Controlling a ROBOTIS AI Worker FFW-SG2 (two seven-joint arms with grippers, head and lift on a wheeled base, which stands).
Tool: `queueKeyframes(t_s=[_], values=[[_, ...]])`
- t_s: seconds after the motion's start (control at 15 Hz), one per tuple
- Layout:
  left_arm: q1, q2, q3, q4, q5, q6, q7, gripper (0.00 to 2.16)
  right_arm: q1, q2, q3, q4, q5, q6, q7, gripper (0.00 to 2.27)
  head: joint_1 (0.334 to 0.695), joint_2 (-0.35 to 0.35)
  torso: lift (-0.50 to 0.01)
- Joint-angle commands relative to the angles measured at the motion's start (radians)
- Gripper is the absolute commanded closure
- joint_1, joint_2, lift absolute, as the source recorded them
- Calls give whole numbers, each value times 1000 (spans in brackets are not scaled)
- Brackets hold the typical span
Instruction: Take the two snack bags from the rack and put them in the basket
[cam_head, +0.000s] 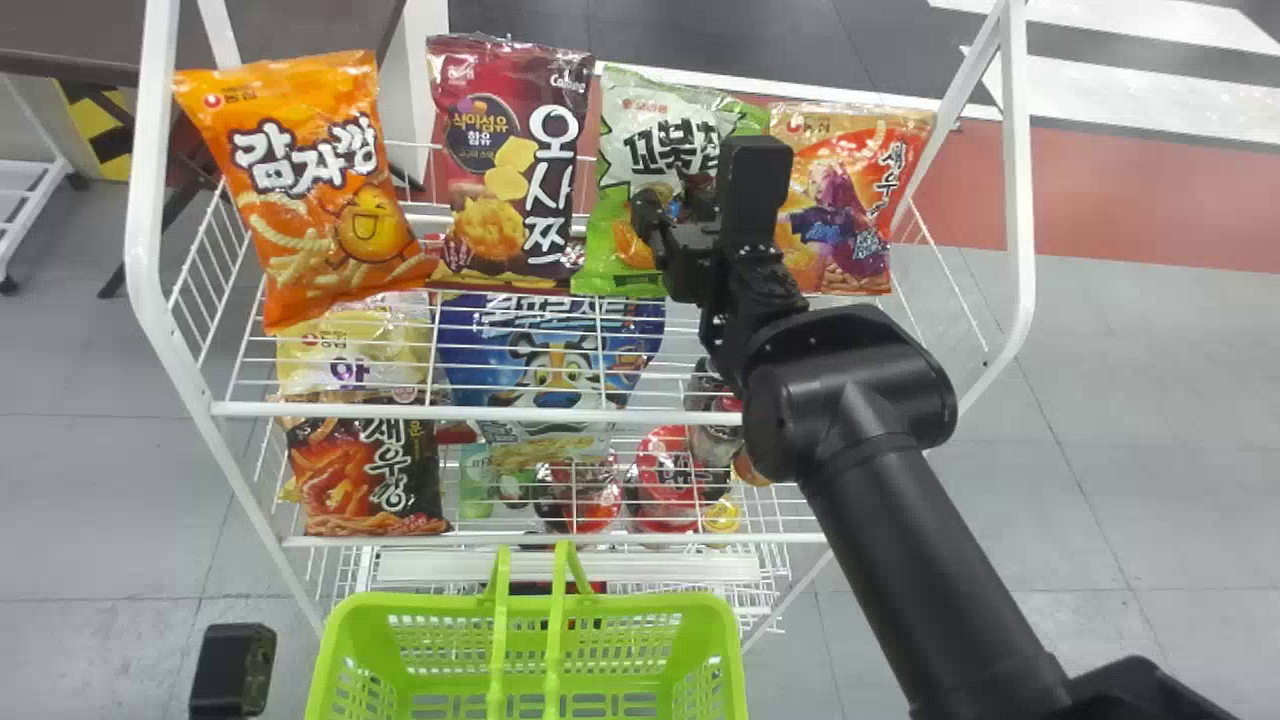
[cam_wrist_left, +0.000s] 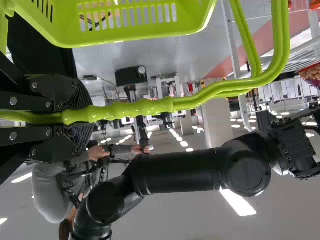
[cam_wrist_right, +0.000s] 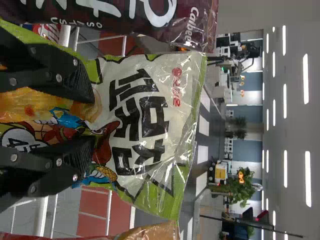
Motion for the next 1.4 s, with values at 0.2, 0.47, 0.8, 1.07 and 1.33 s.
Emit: queueKeyframes(t_s=[0.2,0.47,0.8,1.07,1.33], values=[[3,2,-9,-3,0,0,6,1990,102,-6,-5,-146,21,44,-56,2240,695,-190,-11],[12,3,-9,-18,-2,0,-1,1990,175,-27,-44,-282,24,93,-94,2240,695,-225,-11],[3,2,-23,-15,-18,-3,15,1990,333,-99,-83,-644,-20,332,-85,2240,695,-257,-11],[-9,2,-26,-15,-23,0,30,1990,485,-160,-182,-914,-129,565,-74,2240,695,-300,-11],[-23,0,-34,-15,-23,0,50,1990,643,-179,-287,-1135,-221,777,-39,2240,695,-350,-11]])
